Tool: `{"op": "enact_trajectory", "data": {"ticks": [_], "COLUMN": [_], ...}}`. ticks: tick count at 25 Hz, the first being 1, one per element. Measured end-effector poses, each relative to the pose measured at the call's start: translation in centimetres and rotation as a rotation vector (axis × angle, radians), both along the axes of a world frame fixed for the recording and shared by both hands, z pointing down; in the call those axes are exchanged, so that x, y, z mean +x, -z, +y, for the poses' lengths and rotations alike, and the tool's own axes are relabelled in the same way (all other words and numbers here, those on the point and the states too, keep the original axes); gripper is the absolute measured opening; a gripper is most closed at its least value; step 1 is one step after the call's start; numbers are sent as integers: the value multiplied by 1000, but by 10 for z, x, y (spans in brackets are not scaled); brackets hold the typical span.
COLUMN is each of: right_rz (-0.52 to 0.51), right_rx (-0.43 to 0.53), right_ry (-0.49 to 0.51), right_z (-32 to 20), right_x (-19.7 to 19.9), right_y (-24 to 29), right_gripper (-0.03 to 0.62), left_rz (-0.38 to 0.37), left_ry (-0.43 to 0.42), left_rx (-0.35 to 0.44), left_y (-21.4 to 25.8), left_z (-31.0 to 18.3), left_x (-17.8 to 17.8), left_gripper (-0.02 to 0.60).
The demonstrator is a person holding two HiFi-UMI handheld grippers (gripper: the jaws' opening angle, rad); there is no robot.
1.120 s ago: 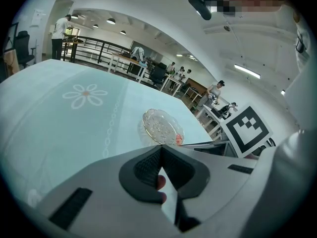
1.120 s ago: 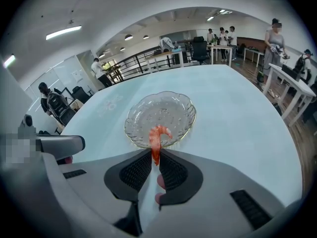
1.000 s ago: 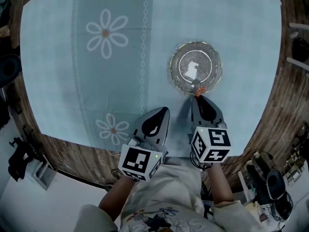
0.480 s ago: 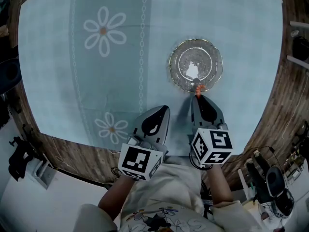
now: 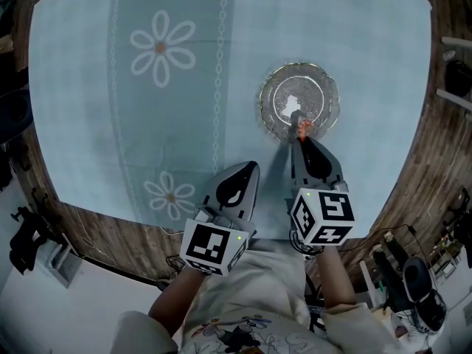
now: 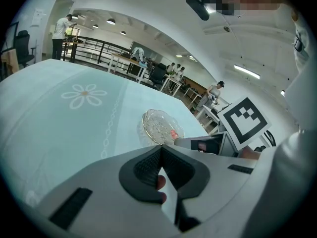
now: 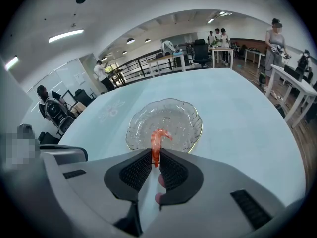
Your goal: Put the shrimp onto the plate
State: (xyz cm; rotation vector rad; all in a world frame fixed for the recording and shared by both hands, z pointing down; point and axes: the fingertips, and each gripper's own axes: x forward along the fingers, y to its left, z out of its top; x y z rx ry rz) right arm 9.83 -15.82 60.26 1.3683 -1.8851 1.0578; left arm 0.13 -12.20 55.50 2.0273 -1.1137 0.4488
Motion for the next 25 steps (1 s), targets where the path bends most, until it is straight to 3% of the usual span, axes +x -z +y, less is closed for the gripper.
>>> {"op": "enact_trajectory", "data": {"ticks": [15,25], "right_rz": [10,-74], "right_rx": [35,98], "right_ry": [-41,-45], "right_z": [7,14], "right_x": [12,13], "right_y": [16,47], "right_gripper": [64,59], "left_rz": [-7,-19], "left_ry": [-12,-26], "left_rx": [25,76], "left_y": [8,33], "left_z": [0,7], "left_x": [2,10], "left_gripper": [8,8]}}
